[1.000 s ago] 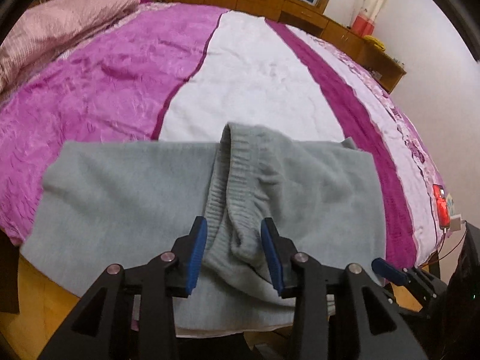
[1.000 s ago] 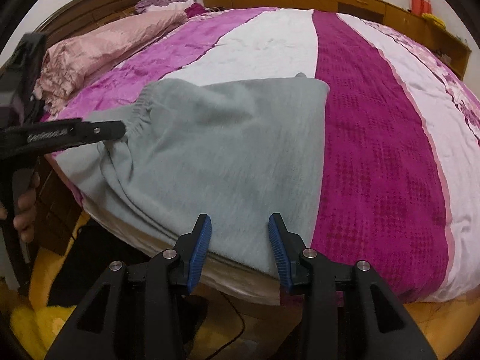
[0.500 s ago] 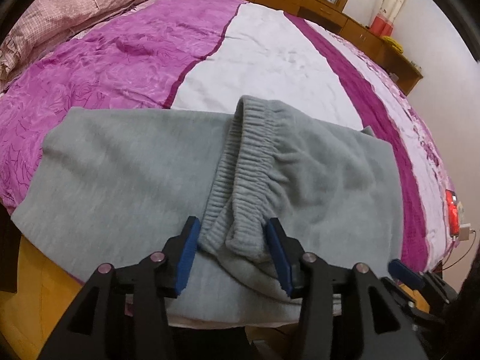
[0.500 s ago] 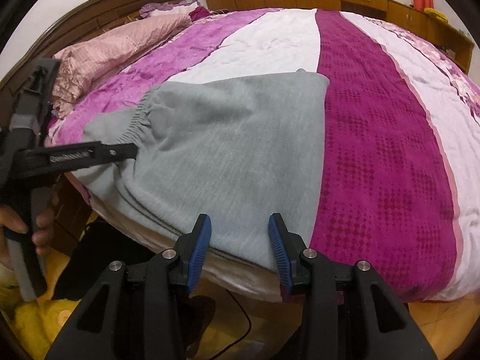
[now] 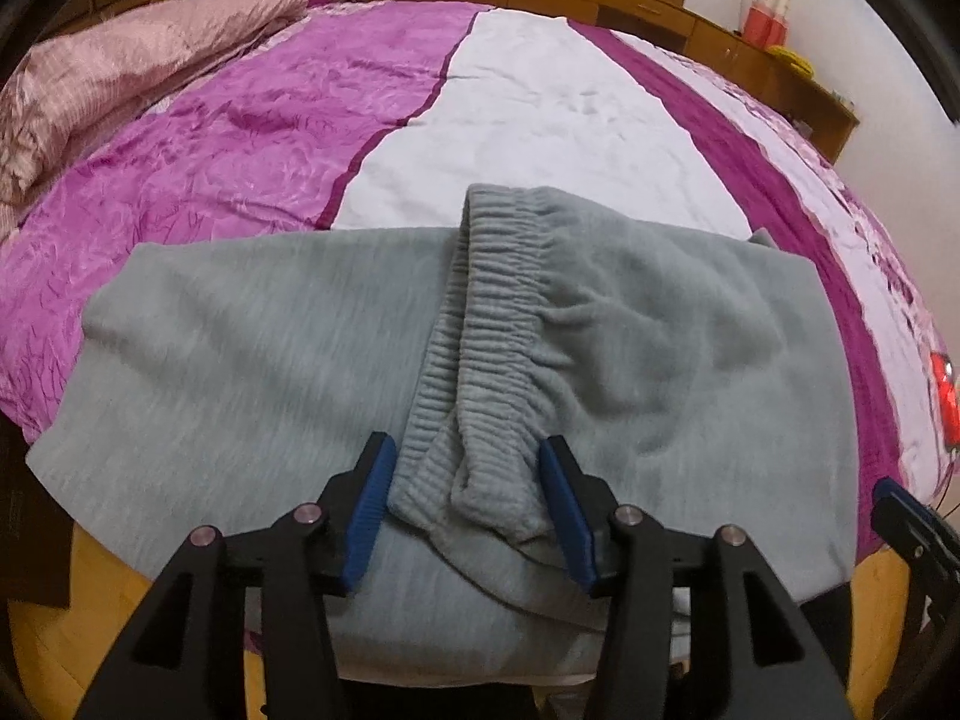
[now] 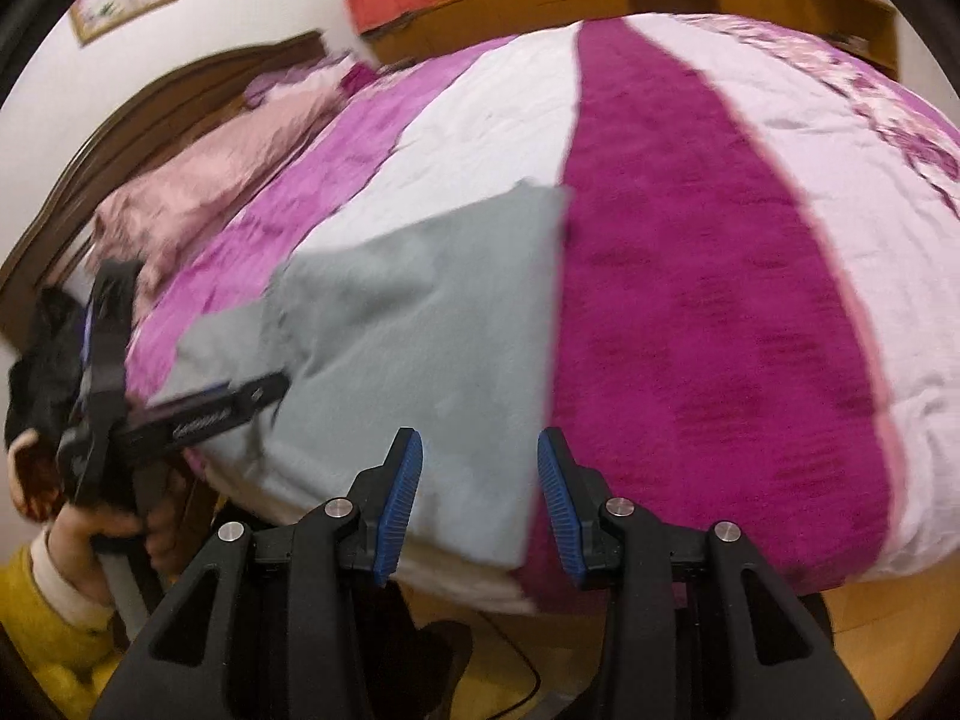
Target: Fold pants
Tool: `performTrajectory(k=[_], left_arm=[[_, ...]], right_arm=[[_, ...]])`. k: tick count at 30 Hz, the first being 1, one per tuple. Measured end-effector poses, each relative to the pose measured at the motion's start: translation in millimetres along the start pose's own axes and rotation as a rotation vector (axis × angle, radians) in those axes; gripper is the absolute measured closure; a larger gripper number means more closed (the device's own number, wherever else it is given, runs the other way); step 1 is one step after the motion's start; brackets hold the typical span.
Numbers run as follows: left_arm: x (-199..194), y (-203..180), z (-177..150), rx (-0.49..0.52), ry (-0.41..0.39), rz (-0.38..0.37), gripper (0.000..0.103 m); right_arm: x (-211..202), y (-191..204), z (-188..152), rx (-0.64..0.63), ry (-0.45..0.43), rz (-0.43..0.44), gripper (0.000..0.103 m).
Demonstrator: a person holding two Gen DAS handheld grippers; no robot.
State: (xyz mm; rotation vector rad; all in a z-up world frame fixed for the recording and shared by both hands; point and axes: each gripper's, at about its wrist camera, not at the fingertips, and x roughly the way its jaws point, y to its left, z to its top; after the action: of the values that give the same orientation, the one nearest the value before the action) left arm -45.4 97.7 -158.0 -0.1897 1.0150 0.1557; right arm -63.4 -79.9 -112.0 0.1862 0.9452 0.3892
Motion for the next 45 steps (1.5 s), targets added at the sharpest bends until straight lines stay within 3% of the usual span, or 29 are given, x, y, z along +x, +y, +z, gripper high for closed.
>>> performTrajectory(k=[7,10,14,24,34,45], left_arm=[[-1.1,-6.9,1.6,-0.01,-0.009,0.039,0.051],[-7.0,-8.6,-1.6,0.0,-0.031,0.023,0.066],[-14.9,-7.0,-1.0,-0.012,-0.045,-0.004,0.072],[-47.6,-6.9,5.4,-0.004,-0.126,-0.087,0.074],[-111.5,0.2,36.2,0.071,-0.284,-0.154,0.074],[-141.8,60.4,42.1,0.024,-0.362,-0.057,0.074]], right_arm=[[13.8,-16.2,-17.0,0.053,0.027,0.0,0.069],[14.3,-17.4,-21.8,0.051,0.018,0.003,0.069],[12.7,-17.8,-21.5,0.052,0.018,-0.002,0.069],[11.0,-13.1,-21.8,0.043,0.018,-0.021,0.069],[3.0,-8.0,-18.1,0.026,-0.006,-0.022,0.069],[-1.0,7.7,-19.3,-0.022,-0.009,-0.023,0.069]])
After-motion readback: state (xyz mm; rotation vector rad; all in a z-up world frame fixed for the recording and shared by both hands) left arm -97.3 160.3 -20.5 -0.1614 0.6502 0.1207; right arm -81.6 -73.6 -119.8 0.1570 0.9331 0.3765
